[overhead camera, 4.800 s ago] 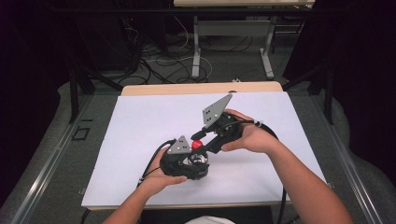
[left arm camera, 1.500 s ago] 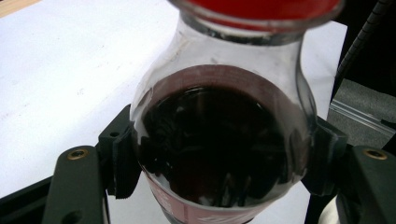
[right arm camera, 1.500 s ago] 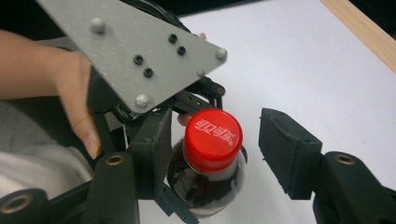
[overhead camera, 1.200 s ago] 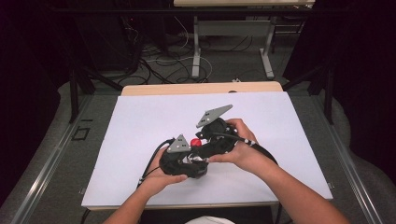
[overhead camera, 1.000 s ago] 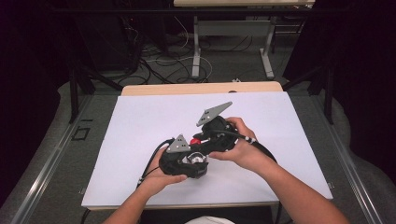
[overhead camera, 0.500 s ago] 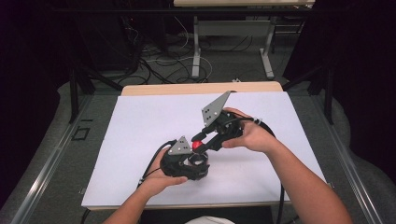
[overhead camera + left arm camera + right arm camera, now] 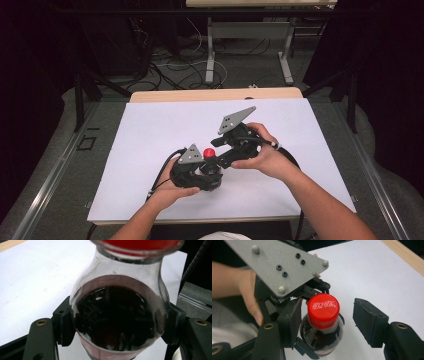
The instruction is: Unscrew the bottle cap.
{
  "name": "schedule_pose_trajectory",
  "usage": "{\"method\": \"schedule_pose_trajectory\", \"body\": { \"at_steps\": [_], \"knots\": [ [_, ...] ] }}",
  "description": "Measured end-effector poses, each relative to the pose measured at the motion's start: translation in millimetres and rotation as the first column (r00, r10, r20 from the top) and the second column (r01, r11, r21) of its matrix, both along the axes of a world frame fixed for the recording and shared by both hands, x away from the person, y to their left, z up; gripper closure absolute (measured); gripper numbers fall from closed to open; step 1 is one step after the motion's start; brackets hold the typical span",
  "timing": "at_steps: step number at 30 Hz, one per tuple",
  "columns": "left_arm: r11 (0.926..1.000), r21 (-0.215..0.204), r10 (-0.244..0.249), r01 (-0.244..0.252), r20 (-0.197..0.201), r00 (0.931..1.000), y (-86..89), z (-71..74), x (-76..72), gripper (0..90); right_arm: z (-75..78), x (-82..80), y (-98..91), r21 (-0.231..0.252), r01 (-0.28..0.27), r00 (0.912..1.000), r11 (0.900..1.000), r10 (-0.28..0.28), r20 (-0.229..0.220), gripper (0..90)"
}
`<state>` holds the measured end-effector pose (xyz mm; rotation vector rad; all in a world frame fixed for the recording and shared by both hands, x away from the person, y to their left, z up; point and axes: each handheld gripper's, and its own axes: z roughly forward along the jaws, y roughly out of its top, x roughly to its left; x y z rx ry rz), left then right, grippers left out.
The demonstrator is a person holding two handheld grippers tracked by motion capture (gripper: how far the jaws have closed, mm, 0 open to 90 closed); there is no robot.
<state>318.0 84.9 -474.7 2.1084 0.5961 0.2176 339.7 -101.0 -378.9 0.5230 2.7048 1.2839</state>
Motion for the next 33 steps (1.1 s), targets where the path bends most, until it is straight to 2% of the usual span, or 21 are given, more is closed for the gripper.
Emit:
{"method": "schedule_pose_trajectory", "body": {
  "at_steps": [2, 4, 5, 7, 8, 9, 10, 11, 14, 15, 18, 21, 24, 25, 26, 29, 32, 33],
  "knots": [
    [1.0000, -0.003, 0.006, -0.006, -0.013, 0.9999, -1.2, -0.2, -1.1, 30.0, -1.2, -4.6, 2.3, 0.002, 0.058, 0.9983, 0.9983, -0.058, 0.008, 39.7],
    [1.0000, 0.000, 0.005, -0.005, -0.015, 0.9999, -1.6, -0.3, -1.1, 30.0, -3.0, -6.8, 4.9, 0.019, 0.090, 0.9959, 0.9958, -0.090, -0.001, 39.7],
    [1.0000, 0.009, -0.001, 0.001, -0.017, 0.9999, -1.2, 0.3, -0.9, 30.0, -3.9, -6.9, 6.2, 0.028, 0.099, 0.9951, 0.9947, -0.099, -0.006, 39.9],
    [1.0000, 0.004, -0.003, 0.003, -0.023, 0.9997, -1.5, 0.2, -1.4, 30.0, -5.7, -6.4, 8.3, 0.028, 0.120, 0.9927, 0.9924, -0.120, 0.013, 40.8],
    [1.0000, -0.001, 0.004, -0.004, -0.015, 0.9999, -2.1, -0.4, -1.6, 30.0, -6.9, -7.0, 9.7, 0.025, 0.136, 0.9906, 0.9904, -0.136, 0.011, 41.4],
    [0.9999, 0.010, -0.008, 0.009, -0.025, 0.9996, -0.9, 0.8, -1.3, 30.0, -7.8, -6.8, 10.8, 0.025, 0.138, 0.9904, 0.9901, -0.138, 0.003, 42.2],
    [0.9999, 0.013, -0.008, 0.008, -0.021, 0.9998, -0.4, 0.9, -0.9, 30.0, -8.3, -6.4, 11.3, 0.027, 0.145, 0.9894, 0.9891, -0.145, 0.007, 43.6],
    [1.0000, -0.003, 0.004, -0.004, -0.004, 1.0000, -1.1, -0.3, -0.5, 30.0, -8.3, -6.5, 11.3, 0.028, 0.157, 0.9874, 0.9871, -0.158, 0.012, 43.9],
    [1.0000, -0.006, 0.005, -0.005, -0.008, 1.0000, -0.2, -0.3, -0.4, 30.0, -6.9, -4.5, 9.0, 0.014, 0.138, 0.9904, 0.9903, -0.138, 0.004, 44.9],
    [0.9998, 0.018, -0.013, 0.013, -0.009, 0.9999, 1.7, 1.4, 0.6, 30.0, -7.5, -4.5, 9.1, 0.028, 0.136, 0.9906, 0.9902, -0.137, 0.003, 46.7],
    [1.0000, 0.000, 0.007, -0.007, -0.003, 1.0000, 0.7, -0.1, 0.4, 30.0, -5.9, -5.0, 7.7, 0.026, 0.126, 0.9919, 0.9917, -0.125, -0.025, 53.3],
    [1.0000, -0.001, 0.006, -0.006, -0.004, 1.0000, 0.9, -0.3, 0.5, 30.0, -4.0, -4.6, 6.4, 0.020, 0.087, 0.9957, 0.9960, -0.086, -0.032, 60.2],
    [1.0000, 0.005, 0.000, 0.000, -0.002, 1.0000, 0.2, -0.4, -0.1, 30.0, -2.7, -0.5, 4.2, 0.007, 0.029, 0.9988, 0.9995, -0.029, -0.038, 60.5],
    [0.9999, 0.010, -0.013, 0.013, -0.015, 0.9998, 0.4, 0.1, -0.1, 30.0, -2.4, 1.3, 3.9, -0.002, -0.005, 0.9996, 1.0000, 0.005, -0.029, 60.6],
    [1.0000, 0.004, -0.007, 0.007, -0.003, 1.0000, -0.7, -1.2, -0.3, 30.0, -2.1, 4.4, 3.1, -0.006, -0.035, 0.9988, 0.9994, 0.035, -0.033, 60.7],
    [0.9999, 0.001, -0.013, 0.013, -0.008, 0.9999, -1.7, -1.5, -1.3, 30.0, -0.8, 13.4, 0.3, -0.019, -0.129, 0.9901, 0.9915, 0.127, -0.058, 60.9],
    [0.9995, 0.014, -0.028, 0.028, -0.010, 0.9996, -1.4, 0.0, -1.1, 30.0, -0.2, 19.6, -1.0, -0.019, -0.206, 0.9780, 0.9784, 0.205, -0.038, 61.0],
    [0.9997, 0.006, -0.023, 0.023, -0.004, 0.9997, -2.2, -0.9, -1.2, 30.0, 0.7, 21.5, -1.3, -0.031, -0.239, 0.9706, 0.9705, 0.238, -0.035, 61.1]
  ]
}}
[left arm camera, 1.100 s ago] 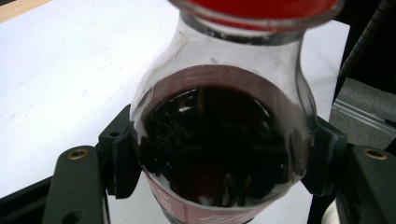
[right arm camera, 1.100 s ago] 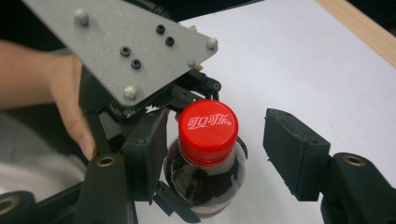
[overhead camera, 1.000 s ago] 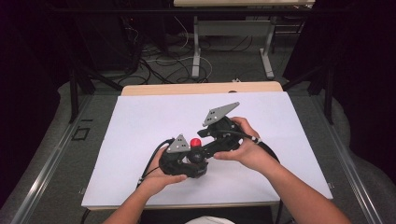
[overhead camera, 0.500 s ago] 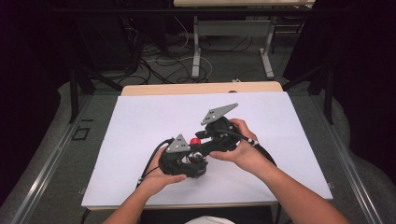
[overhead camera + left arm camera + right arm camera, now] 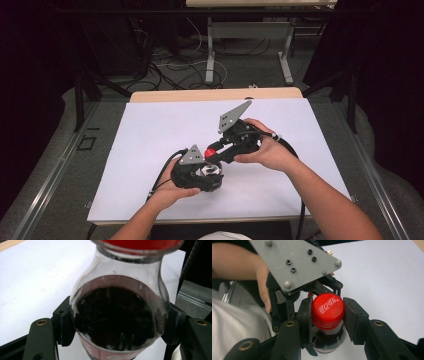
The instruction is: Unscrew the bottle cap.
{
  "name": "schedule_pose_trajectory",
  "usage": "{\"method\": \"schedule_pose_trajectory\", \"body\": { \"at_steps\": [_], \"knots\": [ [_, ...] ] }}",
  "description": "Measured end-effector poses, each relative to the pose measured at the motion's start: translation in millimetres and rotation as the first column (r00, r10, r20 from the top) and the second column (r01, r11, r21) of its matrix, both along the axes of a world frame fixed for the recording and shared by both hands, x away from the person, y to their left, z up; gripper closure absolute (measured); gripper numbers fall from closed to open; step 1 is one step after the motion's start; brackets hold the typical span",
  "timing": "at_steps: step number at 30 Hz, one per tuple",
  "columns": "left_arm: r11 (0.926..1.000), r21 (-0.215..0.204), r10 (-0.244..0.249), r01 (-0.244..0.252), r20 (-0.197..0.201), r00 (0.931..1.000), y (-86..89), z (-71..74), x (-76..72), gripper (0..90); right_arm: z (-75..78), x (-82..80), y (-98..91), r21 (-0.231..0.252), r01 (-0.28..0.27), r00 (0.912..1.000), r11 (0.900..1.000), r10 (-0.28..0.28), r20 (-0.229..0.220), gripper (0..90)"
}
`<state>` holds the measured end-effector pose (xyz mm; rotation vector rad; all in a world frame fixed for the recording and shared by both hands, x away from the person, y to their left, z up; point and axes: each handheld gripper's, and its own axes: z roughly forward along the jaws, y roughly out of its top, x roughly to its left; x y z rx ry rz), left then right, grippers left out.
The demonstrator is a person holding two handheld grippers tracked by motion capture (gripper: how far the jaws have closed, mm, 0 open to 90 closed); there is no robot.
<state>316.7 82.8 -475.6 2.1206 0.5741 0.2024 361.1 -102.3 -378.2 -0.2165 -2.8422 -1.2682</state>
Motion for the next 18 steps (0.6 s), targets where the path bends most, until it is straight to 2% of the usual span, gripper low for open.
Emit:
{"method": "schedule_pose_trajectory", "body": {
  "at_steps": [1, 3, 7, 10, 13, 15, 16, 18],
  "knots": [
    [1.0000, 0.004, -0.007, 0.007, -0.001, 1.0000, 0.0, 0.1, 0.0, 30.0, 0.2, 1.4, -0.3, -0.003, -0.010, 0.9999, 0.9999, 0.010, -0.010, 61.1],
    [0.9999, 0.009, -0.014, 0.014, -0.006, 0.9999, -0.2, 0.2, -0.7, 30.0, -0.3, 4.3, -0.4, -0.003, -0.071, 0.9974, 0.9975, 0.071, 0.012, 61.1],
    [0.9998, 0.010, -0.017, 0.017, -0.002, 0.9999, -0.2, 0.2, -0.5, 30.0, -0.3, 9.0, -1.1, -0.007, -0.125, 0.9921, 0.9921, 0.125, 0.006, 61.1],
    [0.9998, 0.009, -0.018, 0.018, 0.001, 0.9998, 0.1, 0.7, -0.4, 30.0, -0.5, 11.8, -0.5, 0.005, -0.146, 0.9893, 0.9893, 0.146, 0.009, 61.1],
    [0.9996, 0.010, -0.026, 0.026, 0.007, 0.9996, -0.1, 0.6, -0.9, 30.1, -0.2, 13.1, -0.7, 0.012, -0.161, 0.9870, 0.9870, 0.161, -0.008, 61.2],
    [0.9989, 0.026, -0.038, 0.038, 0.008, 0.9992, -1.0, 0.0, -1.2, 30.1, 1.6, 14.9, -1.3, 0.059, -0.177, 0.9838, 0.9824, 0.178, -0.020, 61.3],
    [0.9996, 0.012, -0.025, 0.024, 0.016, 0.9996, -2.1, -1.9, -1.7, 30.1, 2.8, 15.2, -1.5, 0.068, -0.179, 0.9835, 0.9815, 0.180, -0.016, 61.3],
    [0.9994, 0.020, -0.030, 0.030, 0.003, 0.9996, -1.2, -0.9, -0.9, 30.1, 3.7, 14.0, -0.6, 0.060, -0.176, 0.9840, 0.9826, 0.177, -0.020, 61.3]
  ]
}}
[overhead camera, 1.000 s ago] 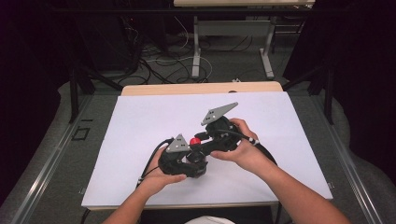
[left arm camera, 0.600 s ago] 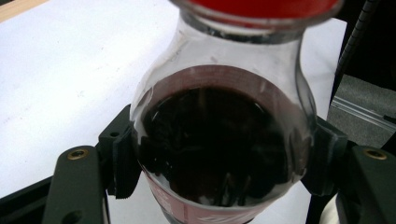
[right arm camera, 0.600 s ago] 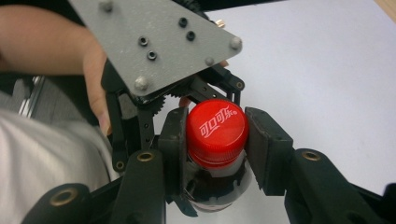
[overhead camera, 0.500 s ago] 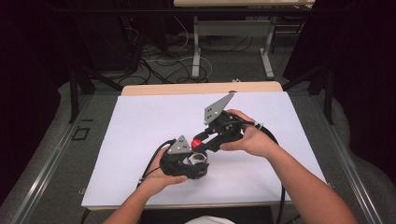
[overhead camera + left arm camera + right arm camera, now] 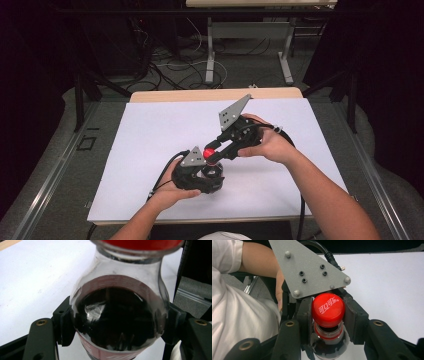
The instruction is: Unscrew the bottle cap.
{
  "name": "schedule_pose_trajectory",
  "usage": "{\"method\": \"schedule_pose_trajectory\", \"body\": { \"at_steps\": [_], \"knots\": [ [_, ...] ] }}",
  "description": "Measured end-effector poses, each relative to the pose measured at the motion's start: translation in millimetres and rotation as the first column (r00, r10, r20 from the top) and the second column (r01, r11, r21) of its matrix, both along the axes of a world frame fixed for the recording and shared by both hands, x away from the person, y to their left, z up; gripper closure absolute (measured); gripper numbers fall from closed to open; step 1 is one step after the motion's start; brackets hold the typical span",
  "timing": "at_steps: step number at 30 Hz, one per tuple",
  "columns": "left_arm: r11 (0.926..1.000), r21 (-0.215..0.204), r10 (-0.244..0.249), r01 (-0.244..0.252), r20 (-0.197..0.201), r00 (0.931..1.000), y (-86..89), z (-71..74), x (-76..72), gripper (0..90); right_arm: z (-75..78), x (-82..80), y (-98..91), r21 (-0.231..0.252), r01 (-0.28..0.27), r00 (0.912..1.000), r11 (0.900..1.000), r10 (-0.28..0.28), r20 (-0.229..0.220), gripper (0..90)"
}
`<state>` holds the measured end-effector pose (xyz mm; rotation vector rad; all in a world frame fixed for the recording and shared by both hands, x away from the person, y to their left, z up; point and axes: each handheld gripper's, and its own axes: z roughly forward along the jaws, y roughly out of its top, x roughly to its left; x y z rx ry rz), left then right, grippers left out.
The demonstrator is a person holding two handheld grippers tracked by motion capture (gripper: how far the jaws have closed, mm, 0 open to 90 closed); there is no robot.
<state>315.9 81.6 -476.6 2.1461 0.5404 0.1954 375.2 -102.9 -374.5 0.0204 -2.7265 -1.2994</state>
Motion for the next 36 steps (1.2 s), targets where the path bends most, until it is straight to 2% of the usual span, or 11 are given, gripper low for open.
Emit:
{"method": "schedule_pose_trajectory", "body": {
  "at_steps": [7, 8, 10, 11, 12, 16, 19, 25, 26, 33, 36],
  "knots": [
    [0.9998, -0.004, 0.018, -0.018, -0.005, 0.9998, 2.4, 0.3, 1.5, 30.0, 0.5, 0.0, -4.1, 0.004, 0.052, 0.9985, 0.9986, -0.052, 0.015, 61.1],
    [0.9992, -0.023, 0.034, -0.034, -0.003, 0.9994, 1.8, -1.6, 1.7, 30.0, 0.5, 0.5, -6.2, 0.012, 0.055, 0.9983, 0.9984, -0.055, 0.015, 61.1],
    [0.9994, -0.009, 0.034, -0.035, -0.023, 0.9991, 3.8, -1.5, 2.8, 30.0, 0.5, 1.7, -9.5, 0.009, 0.063, 0.9976, 0.9979, -0.064, 0.029, 61.1],
    [0.9987, -0.019, 0.047, -0.047, 0.001, 0.9989, 3.6, -3.4, 4.8, 30.0, 0.0, 1.7, -11.5, 0.014, 0.075, 0.9966, 0.9971, -0.076, 0.033, 61.1],
    [0.9989, -0.013, 0.046, -0.046, -0.024, 0.9987, 4.8, -2.9, 5.7, 30.0, -0.7, 1.7, -13.6, 0.017, 0.089, 0.9955, 0.9959, -0.090, 0.031, 61.1],
    [0.9961, -0.028, 0.082, -0.083, -0.027, 0.9962, 6.9, -4.7, 11.7, 30.0, -5.6, 1.7, -20.7, 0.011, 0.120, 0.9919, 0.9927, -0.120, 0.041, 61.1],
    [0.9955, -0.017, 0.093, -0.094, -0.031, 0.9952, 8.4, -4.1, 18.5, 30.0, -8.5, 0.7, -25.4, 0.006, 0.156, 0.9865, 0.9878, -0.156, 0.050, 61.1],
    [0.9885, -0.040, 0.145, -0.146, -0.035, 0.9889, 6.5, -6.0, 32.0, 30.0, -14.0, 0.6, -32.4, 0.003, 0.221, 0.9712, 0.9753, -0.220, 0.091, 61.1],
    [0.9902, -0.027, 0.136, -0.137, -0.028, 0.9903, 7.4, -4.7, 35.5, 30.0, -15.3, 0.1, -32.9, 0.005, 0.234, 0.9682, 0.9722, -0.233, 0.089, 61.1],
    [0.9833, -0.057, 0.172, -0.173, -0.021, 0.9849, 3.4, 1.3, 51.1, 30.0, -22.1, -0.3, -36.8, -0.010, 0.304, 0.9485, 0.9526, -0.302, 0.098, 61.2],
    [0.9812, -0.065, 0.181, -0.182, -0.014, 0.9834, 2.1, 7.3, 61.0, 30.0, -24.7, 0.4, -38.7, -0.016, 0.308, 0.9477, 0.9513, -0.305, 0.094, 61.2]
  ]
}}
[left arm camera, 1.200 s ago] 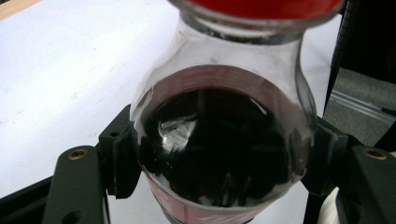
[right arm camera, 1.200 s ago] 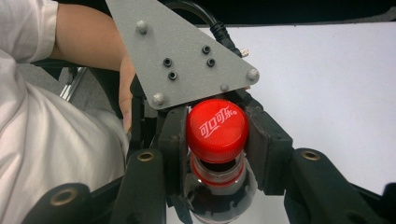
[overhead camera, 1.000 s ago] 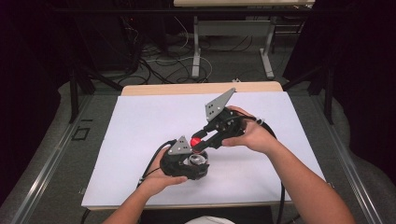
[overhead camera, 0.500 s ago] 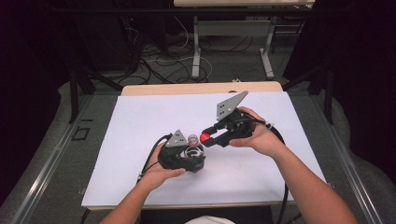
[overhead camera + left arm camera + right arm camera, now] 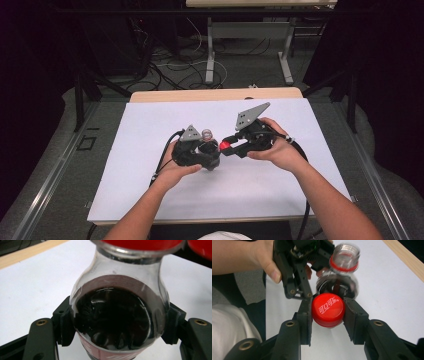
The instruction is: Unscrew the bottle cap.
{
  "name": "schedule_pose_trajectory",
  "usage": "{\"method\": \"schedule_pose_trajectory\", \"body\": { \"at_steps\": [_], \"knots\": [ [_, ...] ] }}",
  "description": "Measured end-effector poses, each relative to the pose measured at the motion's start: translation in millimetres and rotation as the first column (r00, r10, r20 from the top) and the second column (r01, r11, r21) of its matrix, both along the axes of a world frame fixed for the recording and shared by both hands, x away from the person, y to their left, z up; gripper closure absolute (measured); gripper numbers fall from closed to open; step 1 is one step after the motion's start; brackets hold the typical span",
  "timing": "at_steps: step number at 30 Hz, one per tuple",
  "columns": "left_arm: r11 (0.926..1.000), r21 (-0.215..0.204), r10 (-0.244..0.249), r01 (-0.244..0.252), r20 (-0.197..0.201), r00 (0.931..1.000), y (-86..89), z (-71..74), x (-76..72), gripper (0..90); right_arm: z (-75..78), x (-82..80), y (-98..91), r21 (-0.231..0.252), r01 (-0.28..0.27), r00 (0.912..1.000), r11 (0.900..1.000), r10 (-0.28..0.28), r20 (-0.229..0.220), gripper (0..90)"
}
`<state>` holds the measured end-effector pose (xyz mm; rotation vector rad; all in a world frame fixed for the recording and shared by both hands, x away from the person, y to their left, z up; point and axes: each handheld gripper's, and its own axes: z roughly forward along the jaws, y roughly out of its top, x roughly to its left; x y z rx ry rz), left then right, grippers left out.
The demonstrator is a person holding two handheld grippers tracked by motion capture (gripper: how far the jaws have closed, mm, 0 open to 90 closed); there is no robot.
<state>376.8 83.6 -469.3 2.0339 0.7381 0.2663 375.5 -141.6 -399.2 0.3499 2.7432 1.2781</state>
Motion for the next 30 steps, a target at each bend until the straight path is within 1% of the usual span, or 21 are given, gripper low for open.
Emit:
{"method": "schedule_pose_trajectory", "body": {
  "at_steps": [1, 2, 3, 4, 5, 6, 9, 11, 15, 17, 18, 19, 20, 21, 22, 23, 24, 25, 28, 29, 30],
  "knots": [
    [1.0000, 0.000, 0.005, -0.005, 0.003, 1.0000, -0.4, 1.7, 3.0, 30.0, -1.4, -1.0, -0.3, 0.005, 0.028, 0.9996, 0.9996, -0.028, 0.003, 61.2],
    [1.0000, 0.000, 0.007, -0.007, -0.001, 1.0000, -0.7, 3.7, 6.2, 30.0, -2.4, -0.5, -0.7, 0.004, 0.026, 0.9996, 0.9997, -0.026, 0.006, 61.2],
    [0.9999, -0.002, 0.014, -0.014, 0.011, 0.9998, -1.6, 4.9, 9.9, 30.0, -3.2, -0.9, -1.3, -0.001, 0.040, 0.9992, 0.9992, -0.040, 0.010, 61.2],
    [0.9999, 0.003, 0.014, -0.014, -0.006, 0.9999, -1.9, 7.6, 13.2, 30.0, -4.2, -0.4, -2.0, -0.008, 0.042, 0.9989, 0.9991, -0.042, 0.020, 61.2],
    [0.9997, -0.006, 0.022, -0.022, 0.006, 0.9997, -3.5, 8.4, 17.1, 30.0, -5.2, -0.4, -2.4, -0.008, 0.053, 0.9985, 0.9986, -0.053, 0.014, 61.2],
    [0.9995, -0.005, 0.031, -0.031, 0.005, 0.9995, -4.5, 10.5, 20.6, 30.0, -5.6, -0.8, -3.3, -0.014, 0.072, 0.9973, 0.9973, -0.072, 0.011, 61.2],
    [0.9990, -0.012, 0.043, -0.042, 0.012, 0.9990, -8.4, 17.2, 31.2, 30.0, -6.8, 1.4, -6.9, -0.005, 0.092, 0.9957, 0.9957, -0.092, 0.007, 61.2],
    [0.9988, -0.012, 0.048, -0.048, 0.015, 0.9988, -11.1, 22.0, 38.1, 30.0, -7.6, 2.3, -10.2, -0.004, 0.119, 0.9929, 0.9929, -0.119, 0.006, 61.2],
    [0.9974, -0.016, 0.071, -0.071, 0.023, 0.9972, -16.1, 27.3, 52.3, 30.0, -10.0, 5.0, -17.9, 0.005, 0.147, 0.9889, 0.9891, -0.147, 0.017, 61.2],
    [0.9969, -0.014, 0.078, -0.078, 0.023, 0.9967, -19.3, 26.7, 58.2, 30.1, -12.3, 5.7, -20.5, 0.012, 0.158, 0.9873, 0.9873, -0.159, 0.009, 61.2],
    [0.9967, -0.006, 0.081, -0.081, 0.023, 0.9964, -20.7, 26.1, 60.5, 30.1, -13.4, 6.4, -21.8, 0.007, 0.159, 0.9872, 0.9872, -0.159, 0.007, 61.2],
    [0.9964, -0.005, 0.084, -0.084, 0.015, 0.9963, -22.9, 24.7, 63.5, 30.1, -14.4, 6.4, -22.2, 0.007, 0.170, 0.9855, 0.9855, -0.170, 0.006, 61.2],
    [0.9962, 0.009, 0.086, -0.087, 0.024, 0.9960, -23.6, 23.4, 66.9, 30.0, -15.6, 7.0, -23.5, 0.009, 0.161, 0.9869, 0.9868, -0.161, -0.002, 61.2],
    [0.9955, -0.001, 0.095, -0.095, 0.013, 0.9954, -25.7, 21.3, 69.1, 30.1, -16.9, 7.4, -24.4, 0.009, 0.167, 0.9860, 0.9860, -0.167, 0.006, 61.2],
    [0.9956, 0.003, 0.094, -0.094, 0.011, 0.9955, -26.4, 19.7, 71.6, 30.1, -17.4, 7.4, -25.2, -0.002, 0.169, 0.9857, 0.9857, -0.168, 0.005, 61.1],
    [0.9956, 0.009, 0.093, -0.093, 0.012, 0.9956, -27.7, 17.2, 74.5, 30.1, -18.5, 7.3, -25.3, 0.002, 0.174, 0.9847, 0.9848, -0.174, 0.014, 61.2],
    [0.9953, 0.009, 0.097, -0.097, 0.006, 0.9953, -29.2, 15.1, 76.6, 30.1, -19.5, 6.9, -25.6, 0.012, 0.179, 0.9838, 0.9838, -0.179, 0.006, 61.1],
    [0.9953, 0.011, 0.096, -0.096, 0.004, 0.9954, -30.4, 12.7, 78.5, 30.1, -20.3, 7.2, -26.6, 0.011, 0.183, 0.9829, 0.9830, -0.183, 0.014, 61.2],
    [0.9943, 0.017, 0.106, -0.106, 0.001, 0.9944, -35.3, 4.5, 83.6, 30.0, -23.5, 7.5, -27.4, 0.013, 0.195, 0.9807, 0.9807, -0.195, 0.006, 61.2],
    [0.9942, 0.026, 0.104, -0.104, 0.002, 0.9946, -36.0, 2.4, 85.7, 30.0, -24.6, 8.2, -27.9, 0.011, 0.191, 0.9816, 0.9816, -0.191, 0.007, 61.2],
    [0.9939, 0.016, 0.110, -0.110, -0.002, 0.9940, -37.5, -0.5, 87.2, 30.1, -25.6, 8.1, -27.8, 0.012, 0.194, 0.9811, 0.9810, -0.194, 0.000, 61.1]
  ]
}}
